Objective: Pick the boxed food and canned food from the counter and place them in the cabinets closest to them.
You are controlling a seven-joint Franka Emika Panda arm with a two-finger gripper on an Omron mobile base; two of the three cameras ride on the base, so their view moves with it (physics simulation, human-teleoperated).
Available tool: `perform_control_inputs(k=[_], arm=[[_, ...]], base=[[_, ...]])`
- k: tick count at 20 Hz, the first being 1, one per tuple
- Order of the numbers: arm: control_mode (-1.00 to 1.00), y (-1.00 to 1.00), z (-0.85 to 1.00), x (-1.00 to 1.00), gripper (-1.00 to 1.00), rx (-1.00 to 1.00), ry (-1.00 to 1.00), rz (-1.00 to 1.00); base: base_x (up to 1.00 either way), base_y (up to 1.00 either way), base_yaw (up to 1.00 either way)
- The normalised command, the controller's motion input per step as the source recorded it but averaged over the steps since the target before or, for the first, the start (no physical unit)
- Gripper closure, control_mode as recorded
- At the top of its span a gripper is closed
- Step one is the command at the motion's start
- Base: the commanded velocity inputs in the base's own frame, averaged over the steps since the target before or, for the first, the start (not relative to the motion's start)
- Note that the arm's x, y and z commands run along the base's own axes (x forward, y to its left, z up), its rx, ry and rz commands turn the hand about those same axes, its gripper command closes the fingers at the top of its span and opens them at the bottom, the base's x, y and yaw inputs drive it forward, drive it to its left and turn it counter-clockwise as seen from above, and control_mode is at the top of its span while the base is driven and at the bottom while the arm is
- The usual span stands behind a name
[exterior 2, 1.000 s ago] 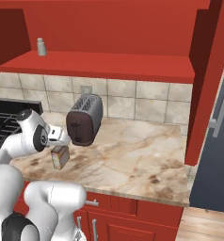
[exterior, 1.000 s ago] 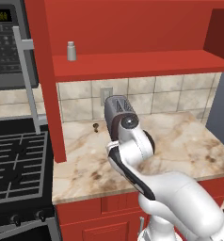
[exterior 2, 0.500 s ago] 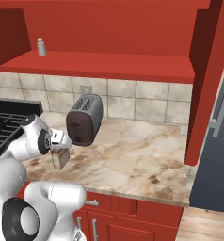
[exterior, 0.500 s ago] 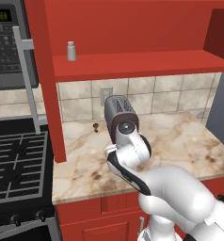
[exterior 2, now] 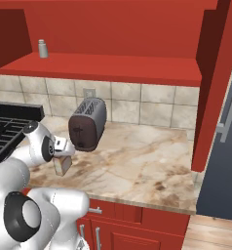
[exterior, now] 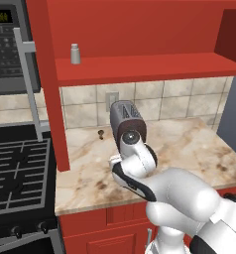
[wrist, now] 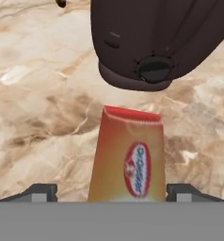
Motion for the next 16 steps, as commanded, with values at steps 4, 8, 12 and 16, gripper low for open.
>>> perform_control_inputs(k=[4,8,12,16], arm=[[-1.0,0.0,0.0,0.0,1.0,0.0,0.0,0.0],[-1.0,0.0,0.16,0.0,1.0,0.01,-0.03,-0.02],[-1.0,0.0,0.52,0.0,1.0,0.0,0.0,-0.05],[-1.0,-0.04,0.65,0.0,1.0,0.0,0.0,-0.02]], base=[[0.0,0.0,0.0],[0.0,0.0,0.0],[0.0,0.0,0.0],[0.0,0.0,0.0]])
